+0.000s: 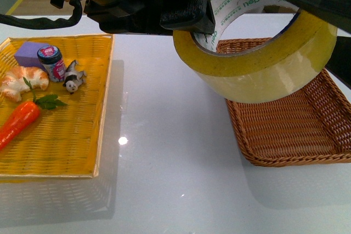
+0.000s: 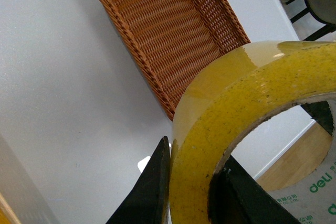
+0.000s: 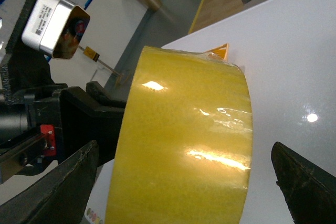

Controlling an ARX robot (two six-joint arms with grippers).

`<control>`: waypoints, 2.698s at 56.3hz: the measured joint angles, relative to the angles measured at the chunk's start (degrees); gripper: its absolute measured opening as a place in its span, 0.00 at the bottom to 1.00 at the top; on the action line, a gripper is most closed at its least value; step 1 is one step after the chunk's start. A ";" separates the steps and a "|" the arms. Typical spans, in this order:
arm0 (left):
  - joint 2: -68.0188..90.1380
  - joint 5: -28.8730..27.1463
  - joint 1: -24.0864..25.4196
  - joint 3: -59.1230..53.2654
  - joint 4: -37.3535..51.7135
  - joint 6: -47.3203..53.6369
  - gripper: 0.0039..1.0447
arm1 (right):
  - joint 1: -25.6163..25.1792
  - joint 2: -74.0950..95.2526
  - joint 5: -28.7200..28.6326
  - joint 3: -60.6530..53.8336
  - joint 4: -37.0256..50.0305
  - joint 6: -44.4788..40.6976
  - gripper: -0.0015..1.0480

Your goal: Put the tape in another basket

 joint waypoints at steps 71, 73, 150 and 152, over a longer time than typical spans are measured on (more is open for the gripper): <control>-4.24 2.73 1.99 0.11 0.37 -0.11 0.92 | -5.31 0.59 2.64 0.00 -2.21 1.20 0.44; -4.72 2.75 2.40 0.07 0.96 -0.15 0.92 | -6.21 0.35 2.43 -0.15 -2.25 1.42 0.44; -59.01 -16.50 31.78 -55.80 37.79 16.74 0.01 | -17.64 43.69 17.31 39.10 -27.98 -44.26 0.44; -60.11 -16.52 31.78 -56.02 36.92 16.72 0.01 | -17.29 44.28 18.38 39.63 -28.11 -48.22 0.44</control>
